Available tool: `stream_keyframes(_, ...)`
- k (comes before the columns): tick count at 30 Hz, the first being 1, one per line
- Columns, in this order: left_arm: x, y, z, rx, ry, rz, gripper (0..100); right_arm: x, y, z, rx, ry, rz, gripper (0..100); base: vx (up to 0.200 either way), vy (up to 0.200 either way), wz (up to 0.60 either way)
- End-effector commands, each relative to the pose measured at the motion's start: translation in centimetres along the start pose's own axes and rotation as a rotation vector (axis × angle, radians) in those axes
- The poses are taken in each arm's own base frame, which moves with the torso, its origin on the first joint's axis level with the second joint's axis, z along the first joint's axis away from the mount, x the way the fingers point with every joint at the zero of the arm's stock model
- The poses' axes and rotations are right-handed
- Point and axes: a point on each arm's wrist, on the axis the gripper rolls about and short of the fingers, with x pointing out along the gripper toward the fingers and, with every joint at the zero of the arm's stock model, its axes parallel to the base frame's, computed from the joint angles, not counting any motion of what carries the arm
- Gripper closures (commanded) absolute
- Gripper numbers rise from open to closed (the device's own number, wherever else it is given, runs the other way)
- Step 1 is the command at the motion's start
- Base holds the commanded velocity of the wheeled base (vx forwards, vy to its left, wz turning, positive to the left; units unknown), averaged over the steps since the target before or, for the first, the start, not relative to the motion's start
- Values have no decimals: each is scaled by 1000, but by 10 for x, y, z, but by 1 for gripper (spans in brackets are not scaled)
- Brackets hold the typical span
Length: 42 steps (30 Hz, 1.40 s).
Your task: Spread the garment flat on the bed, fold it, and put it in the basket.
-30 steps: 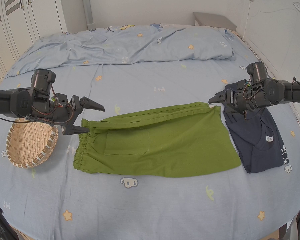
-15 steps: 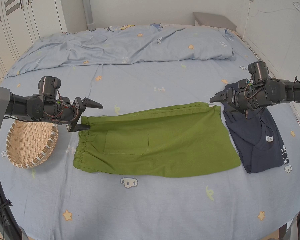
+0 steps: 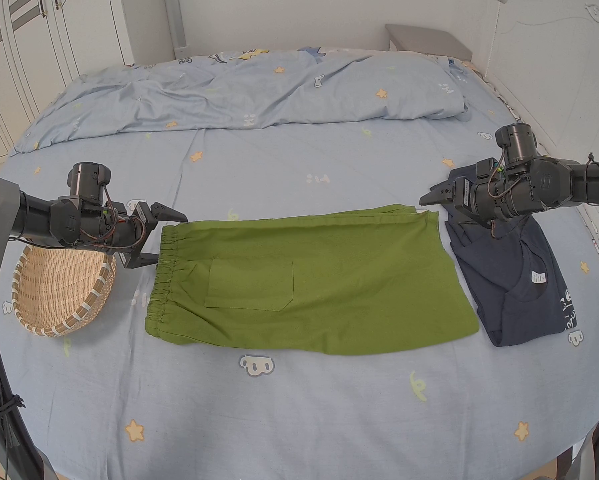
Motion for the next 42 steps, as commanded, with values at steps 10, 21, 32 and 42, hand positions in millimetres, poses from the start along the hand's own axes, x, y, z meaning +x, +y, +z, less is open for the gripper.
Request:
stream_keyframes(10,-43,-5,-29,-14,25,4,0,-4,2,1,-2,-5,3,0,0,0,0)
stream_keyframes(21,-41,46,-81,128,70,44,0,-21,6,1,-6,-20,9,0,0,0,0)
stream_keyframes(32,-18,53,-88,167,46,-75,0,-27,9,0,-8,-25,11,0,0,0,0)
stream_keyframes(42,-13,64,-87,155,96,-140,0,-25,9,1,-10,-25,9,0,0,0,0)
